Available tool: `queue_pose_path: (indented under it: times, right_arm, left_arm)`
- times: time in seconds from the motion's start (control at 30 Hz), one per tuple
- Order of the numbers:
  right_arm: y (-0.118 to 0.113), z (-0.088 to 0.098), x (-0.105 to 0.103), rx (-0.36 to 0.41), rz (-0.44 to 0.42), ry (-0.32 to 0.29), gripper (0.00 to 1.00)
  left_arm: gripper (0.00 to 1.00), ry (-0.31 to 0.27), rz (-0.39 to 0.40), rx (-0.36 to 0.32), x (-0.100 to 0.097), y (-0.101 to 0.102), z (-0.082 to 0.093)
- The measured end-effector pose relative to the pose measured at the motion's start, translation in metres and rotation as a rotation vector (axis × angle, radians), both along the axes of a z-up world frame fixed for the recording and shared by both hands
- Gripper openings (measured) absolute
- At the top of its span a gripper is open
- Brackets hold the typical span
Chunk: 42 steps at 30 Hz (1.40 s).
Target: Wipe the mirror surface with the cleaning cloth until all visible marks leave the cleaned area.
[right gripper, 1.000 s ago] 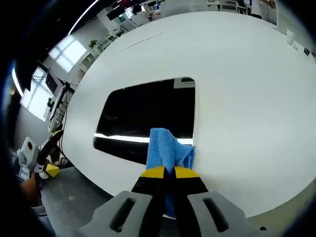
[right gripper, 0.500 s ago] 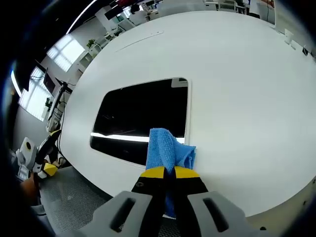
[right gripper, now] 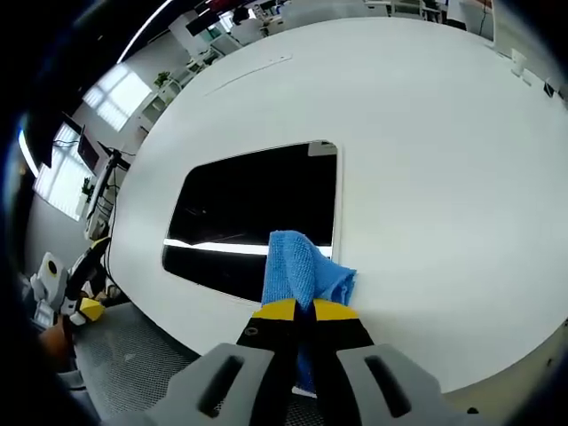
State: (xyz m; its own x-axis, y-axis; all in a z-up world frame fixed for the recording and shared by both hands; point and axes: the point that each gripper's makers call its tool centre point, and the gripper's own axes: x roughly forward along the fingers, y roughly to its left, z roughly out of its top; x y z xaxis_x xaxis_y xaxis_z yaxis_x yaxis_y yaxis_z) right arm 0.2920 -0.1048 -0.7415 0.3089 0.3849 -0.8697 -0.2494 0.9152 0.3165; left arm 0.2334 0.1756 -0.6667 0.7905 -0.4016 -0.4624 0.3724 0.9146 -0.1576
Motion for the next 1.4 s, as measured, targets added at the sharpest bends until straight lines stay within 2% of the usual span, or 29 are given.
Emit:
queue_pose_path:
  times: [0.47,0.9,1.4]
  right_arm:
    - [0.006,-0.001,0.031,-0.013,0.01,-0.012,0.0]
    - [0.009,0.0,0.055,-0.052,0.065,-0.049,0.0]
    - [0.012,0.0,0.094,-0.049,0.045,-0.04,0.0]
  left_arm:
    - [0.99,0.001,0.004,-0.001,0.001,0.001,-0.001]
    - [0.99,0.006,0.001,-0.007,0.0,0.001,-0.001]
    - [0.99,0.012,0.0,-0.003,0.001,0.002,-0.004]
